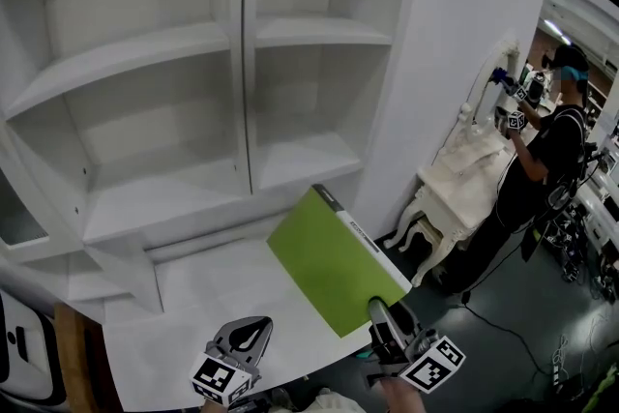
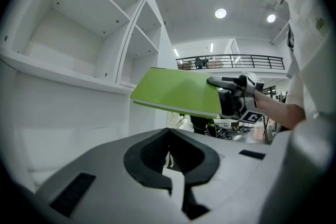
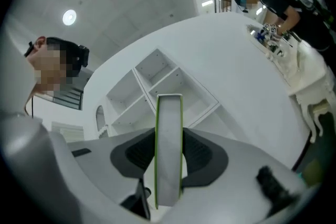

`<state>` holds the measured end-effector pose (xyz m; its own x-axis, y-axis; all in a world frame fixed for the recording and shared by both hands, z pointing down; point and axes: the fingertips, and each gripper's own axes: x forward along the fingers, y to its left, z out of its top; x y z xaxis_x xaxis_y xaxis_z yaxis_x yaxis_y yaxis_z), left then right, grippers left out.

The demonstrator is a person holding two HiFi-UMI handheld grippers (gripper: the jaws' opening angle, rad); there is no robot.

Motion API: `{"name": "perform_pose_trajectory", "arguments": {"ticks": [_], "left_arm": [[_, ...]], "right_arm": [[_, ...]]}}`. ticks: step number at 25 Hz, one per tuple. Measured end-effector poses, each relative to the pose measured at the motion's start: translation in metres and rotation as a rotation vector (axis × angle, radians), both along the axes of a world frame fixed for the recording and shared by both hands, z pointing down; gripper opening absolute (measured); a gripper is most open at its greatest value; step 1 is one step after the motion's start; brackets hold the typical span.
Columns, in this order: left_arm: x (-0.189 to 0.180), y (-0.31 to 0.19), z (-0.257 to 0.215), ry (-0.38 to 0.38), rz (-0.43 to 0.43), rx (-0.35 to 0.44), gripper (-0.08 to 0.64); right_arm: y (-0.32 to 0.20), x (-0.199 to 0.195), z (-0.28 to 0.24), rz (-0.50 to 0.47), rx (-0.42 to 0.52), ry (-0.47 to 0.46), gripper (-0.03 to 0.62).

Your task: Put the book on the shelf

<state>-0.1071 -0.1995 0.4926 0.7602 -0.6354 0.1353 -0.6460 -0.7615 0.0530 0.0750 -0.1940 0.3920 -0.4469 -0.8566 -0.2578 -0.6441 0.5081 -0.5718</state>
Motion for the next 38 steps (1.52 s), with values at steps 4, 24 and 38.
{"name": "perform_pose_trajectory", "arguments": {"ticks": [4,24,38], "left_arm": [[0.003,-0.006,-0.003,0.008,0.01,-0.001,0.009],[0.049,-0.022,-0.017,-0.026,-0.009,0.049,0.009],[0.065,-0.026,-0.023,-0.003,-0.048,0.038,0.009]], "right_arm": [[0.003,-0.004,-0.016,0.051,0.072,0.163,0.149],[-0.024,-0.001,-0.08,0.175,0.416,0.78,0.149],[-0.052,-0.007,-0.081,0.288,0.606,1.244,0.149]]}}
